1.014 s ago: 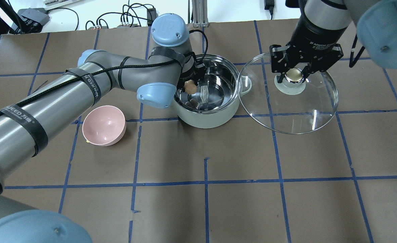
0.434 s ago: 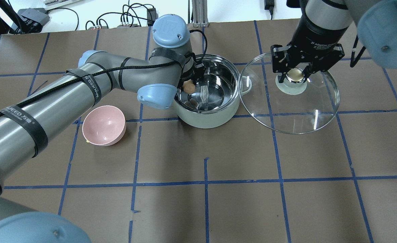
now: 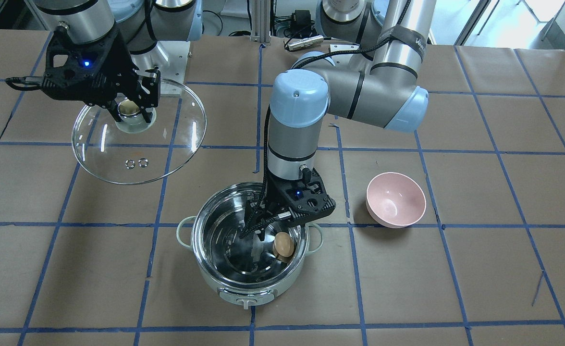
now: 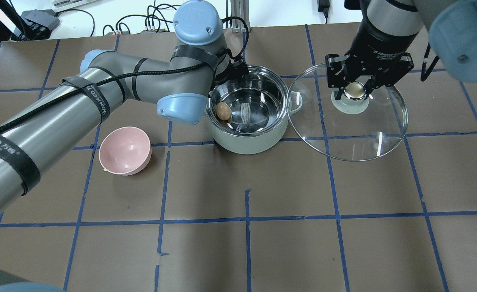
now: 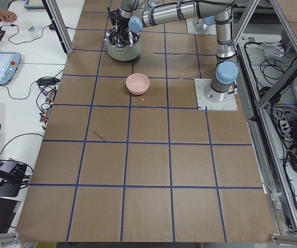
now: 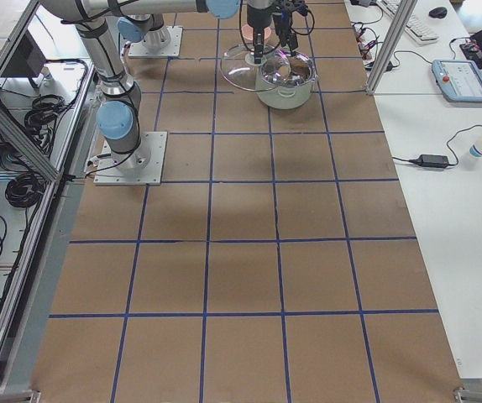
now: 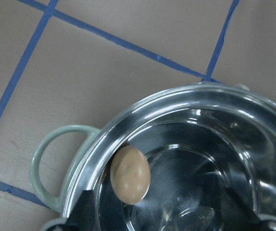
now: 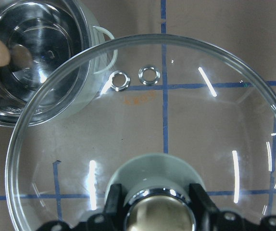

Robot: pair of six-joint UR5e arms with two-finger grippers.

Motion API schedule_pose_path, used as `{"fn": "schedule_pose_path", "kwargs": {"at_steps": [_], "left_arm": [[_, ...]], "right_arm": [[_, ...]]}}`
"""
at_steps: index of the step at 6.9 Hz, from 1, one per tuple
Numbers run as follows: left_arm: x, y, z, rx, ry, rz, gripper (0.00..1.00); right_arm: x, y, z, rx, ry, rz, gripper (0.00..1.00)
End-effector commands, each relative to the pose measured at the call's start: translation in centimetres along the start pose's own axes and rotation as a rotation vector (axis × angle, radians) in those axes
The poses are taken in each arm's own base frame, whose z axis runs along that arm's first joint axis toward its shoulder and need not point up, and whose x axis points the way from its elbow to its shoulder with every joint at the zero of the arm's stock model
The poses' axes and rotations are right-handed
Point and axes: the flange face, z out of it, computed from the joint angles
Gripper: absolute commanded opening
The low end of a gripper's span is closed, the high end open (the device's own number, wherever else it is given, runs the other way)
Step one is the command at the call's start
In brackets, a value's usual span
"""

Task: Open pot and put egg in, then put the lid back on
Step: 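Lower the egg into the pot and open the left gripper, then withdraw the left gripper while the right gripper carries the lid over the pot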

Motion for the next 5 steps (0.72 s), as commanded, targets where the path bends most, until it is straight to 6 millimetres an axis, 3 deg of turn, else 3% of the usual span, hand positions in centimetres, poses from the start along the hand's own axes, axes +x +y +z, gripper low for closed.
{"fn": "schedule_pose_path", "kwargs": {"at_steps": [1, 2, 4, 5], "left_arm": [[-2.0, -1.7, -2.6, -0.01, -0.019, 0.012, 0.99], [-6.0, -4.3, -4.7, -0.05, -0.057, 0.039, 1.0], [-11.5, -4.7, -11.5, -0.146, -0.103, 0.101, 1.0], [-14.9, -4.5, -14.9, -0.204, -0.129, 0.147, 1.0]], "right_arm": [[0.2, -0.1, 0.0, -0.002, 0.001, 0.007, 0.05], [0.0, -0.5, -0.1, 0.007, 0.043, -0.005, 0.05], [-1.1, -3.1, -0.1, 0.021, 0.039, -0.018, 0.05], [-4.7, -6.0, 2.2, 0.061, 0.023, -0.01, 0.05]]}}
